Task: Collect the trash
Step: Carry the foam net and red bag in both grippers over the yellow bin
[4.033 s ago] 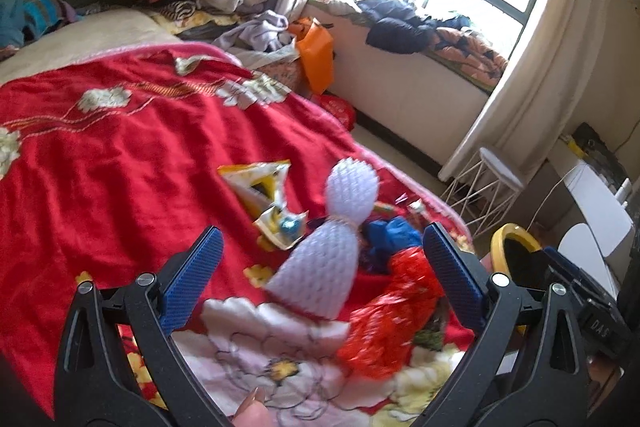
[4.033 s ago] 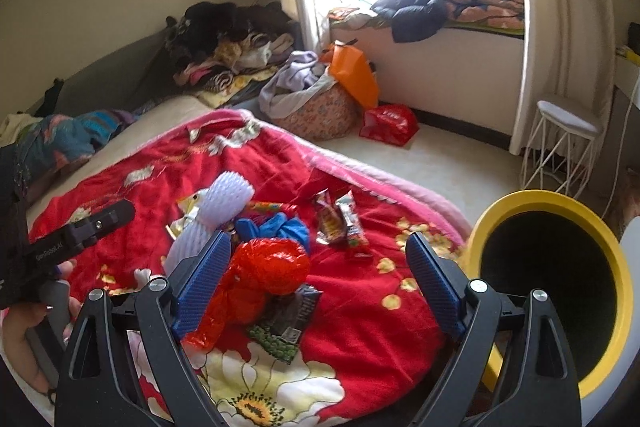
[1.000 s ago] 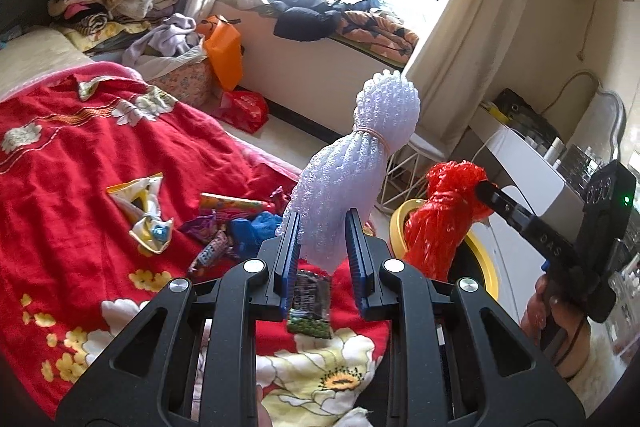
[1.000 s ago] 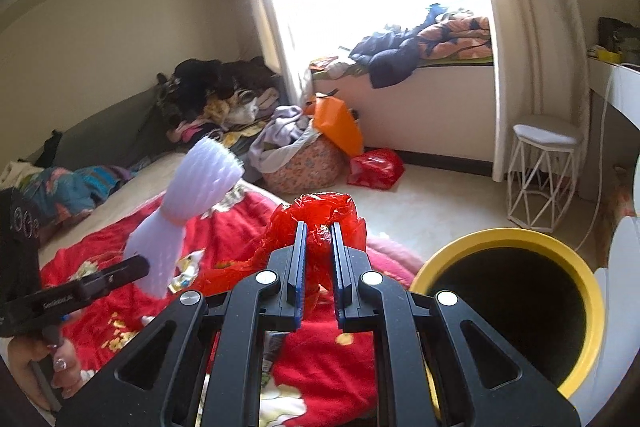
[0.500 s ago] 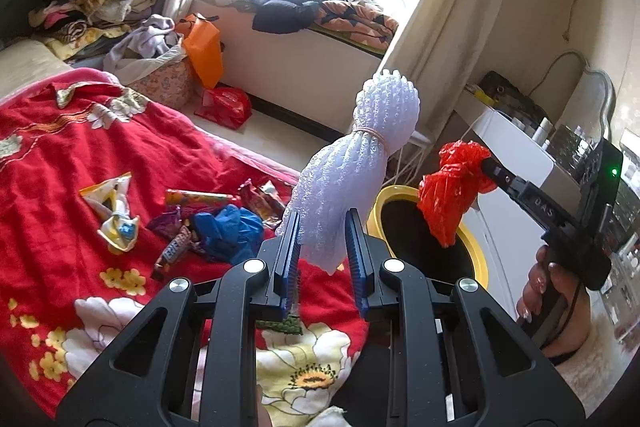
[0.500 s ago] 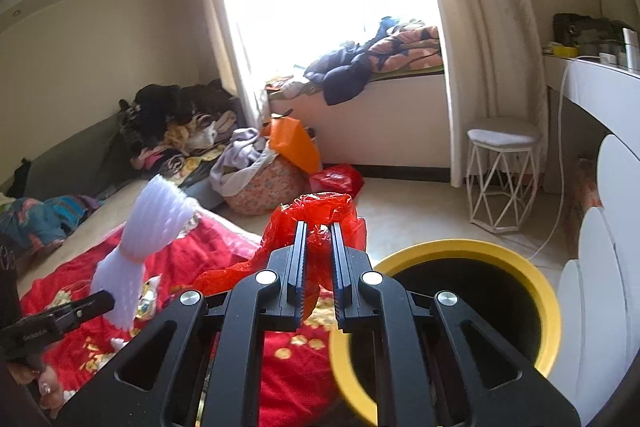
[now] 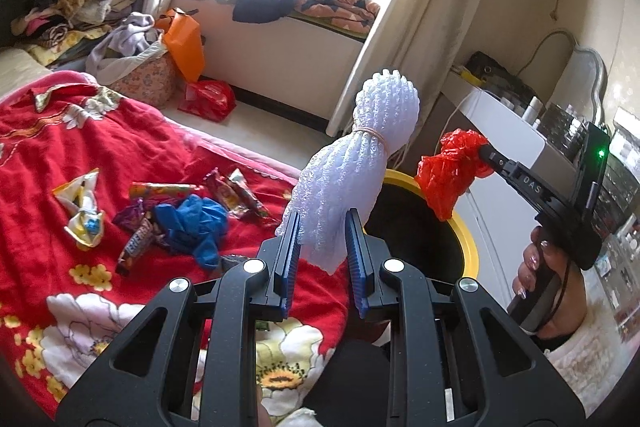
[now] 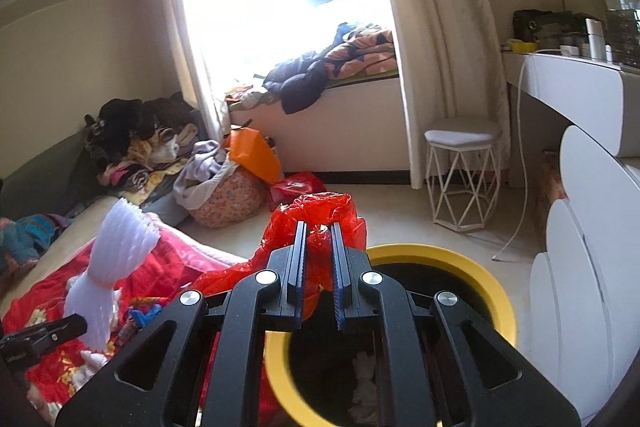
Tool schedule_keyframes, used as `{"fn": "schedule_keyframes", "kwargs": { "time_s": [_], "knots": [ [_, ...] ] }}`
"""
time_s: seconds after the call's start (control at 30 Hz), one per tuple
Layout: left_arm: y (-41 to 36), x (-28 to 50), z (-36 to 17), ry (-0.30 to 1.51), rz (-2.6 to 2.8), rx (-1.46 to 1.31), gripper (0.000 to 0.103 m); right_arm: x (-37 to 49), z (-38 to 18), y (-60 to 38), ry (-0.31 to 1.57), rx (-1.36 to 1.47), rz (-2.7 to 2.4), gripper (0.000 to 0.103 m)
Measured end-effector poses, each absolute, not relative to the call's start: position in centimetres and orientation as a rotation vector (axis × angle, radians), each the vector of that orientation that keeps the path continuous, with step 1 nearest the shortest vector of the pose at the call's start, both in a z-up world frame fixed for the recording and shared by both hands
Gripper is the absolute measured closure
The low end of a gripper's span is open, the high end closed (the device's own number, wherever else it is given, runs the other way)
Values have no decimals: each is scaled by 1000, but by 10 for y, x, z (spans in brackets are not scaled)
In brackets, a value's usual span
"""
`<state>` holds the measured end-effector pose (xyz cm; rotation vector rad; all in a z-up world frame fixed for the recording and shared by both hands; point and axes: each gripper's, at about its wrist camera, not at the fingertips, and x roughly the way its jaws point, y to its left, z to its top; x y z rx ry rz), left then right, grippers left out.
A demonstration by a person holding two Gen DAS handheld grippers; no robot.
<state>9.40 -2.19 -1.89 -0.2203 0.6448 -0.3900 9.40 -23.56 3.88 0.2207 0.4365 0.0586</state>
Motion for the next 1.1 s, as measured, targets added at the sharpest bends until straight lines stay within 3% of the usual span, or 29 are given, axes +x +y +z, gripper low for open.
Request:
{"fn": "schedule_keyframes", "kwargs": {
  "time_s": [1.1],
  "knots": [
    [-114,124,-50,766,-469,-133,86,101,-7,-298,507,186,-176,92]
  ]
}}
